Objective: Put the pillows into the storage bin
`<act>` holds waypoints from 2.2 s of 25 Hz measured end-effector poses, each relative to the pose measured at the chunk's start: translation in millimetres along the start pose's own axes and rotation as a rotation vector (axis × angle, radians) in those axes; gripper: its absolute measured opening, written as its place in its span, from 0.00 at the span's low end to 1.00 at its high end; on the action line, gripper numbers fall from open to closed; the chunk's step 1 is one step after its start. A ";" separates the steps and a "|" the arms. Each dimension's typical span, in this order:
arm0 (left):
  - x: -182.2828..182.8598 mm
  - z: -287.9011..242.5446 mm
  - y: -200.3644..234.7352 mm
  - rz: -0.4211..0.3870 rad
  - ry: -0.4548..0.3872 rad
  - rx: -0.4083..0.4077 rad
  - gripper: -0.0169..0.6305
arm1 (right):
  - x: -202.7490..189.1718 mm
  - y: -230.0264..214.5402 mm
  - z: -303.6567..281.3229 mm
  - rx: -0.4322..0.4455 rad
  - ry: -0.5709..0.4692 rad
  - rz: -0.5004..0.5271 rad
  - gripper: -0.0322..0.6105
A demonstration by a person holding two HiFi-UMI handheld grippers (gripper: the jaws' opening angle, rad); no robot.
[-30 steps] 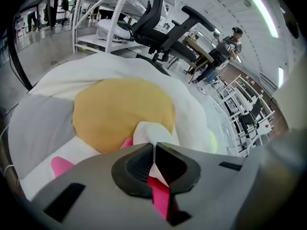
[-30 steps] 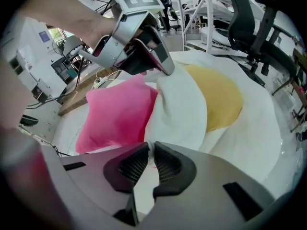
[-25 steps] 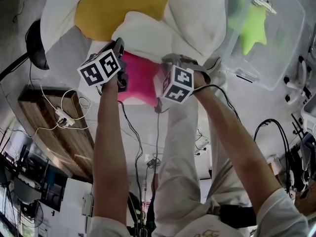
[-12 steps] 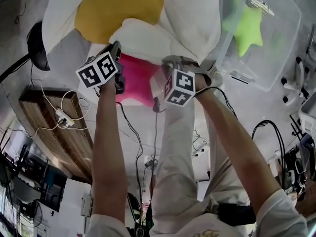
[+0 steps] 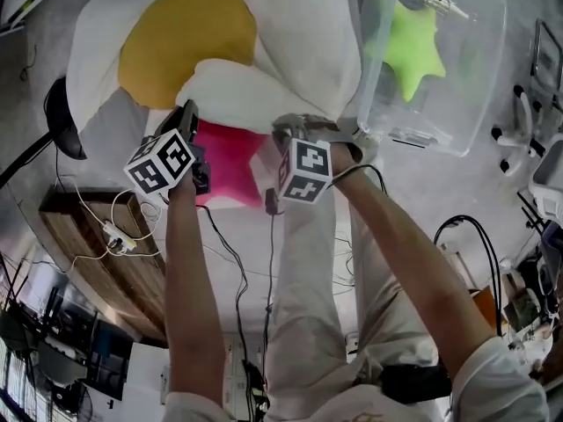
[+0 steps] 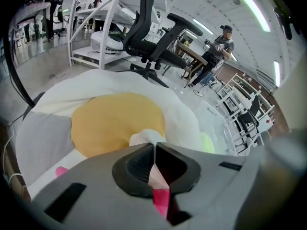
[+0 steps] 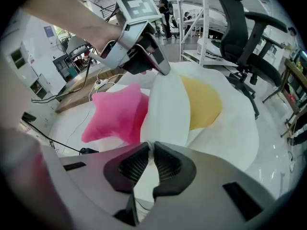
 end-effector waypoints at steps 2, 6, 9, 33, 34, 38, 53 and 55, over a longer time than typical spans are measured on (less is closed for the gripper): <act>3.4 1.5 -7.0 -0.011 -0.005 -0.003 0.06 | -2.1 -1.3 5.0 -0.002 -0.007 -0.009 0.13; 11.6 4.1 -22.8 0.002 -0.035 -0.008 0.06 | -6.4 -5.4 16.7 -0.009 -0.024 -0.008 0.13; 16.7 5.2 -37.6 -0.016 -0.041 -0.020 0.06 | -13.0 -10.7 26.3 -0.027 -0.032 -0.029 0.13; 55.4 19.5 -171.3 -0.205 0.015 -0.142 0.06 | -62.8 -42.8 141.9 -0.110 -0.109 -0.164 0.13; 56.2 18.1 -179.1 -0.215 0.016 -0.150 0.06 | -68.4 -46.3 145.8 -0.117 -0.114 -0.174 0.13; 60.5 17.5 -210.4 -0.235 0.009 -0.187 0.06 | -87.8 -60.1 165.4 -0.151 -0.135 -0.223 0.13; 54.2 9.5 -344.6 -0.311 0.045 -0.327 0.06 | -178.4 -79.3 253.6 -0.240 -0.164 -0.395 0.13; 50.6 2.3 -360.5 -0.327 0.061 -0.344 0.06 | -192.8 -81.1 257.2 -0.245 -0.159 -0.423 0.13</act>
Point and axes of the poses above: the fingertips, and each gripper's own axes: z backward along the fingers, y to its left, x out of its top, the point moved 2 cm from there along z, backward along the fingers, and after that the axes turned 1 degree about -z, right-handed, at the moved point
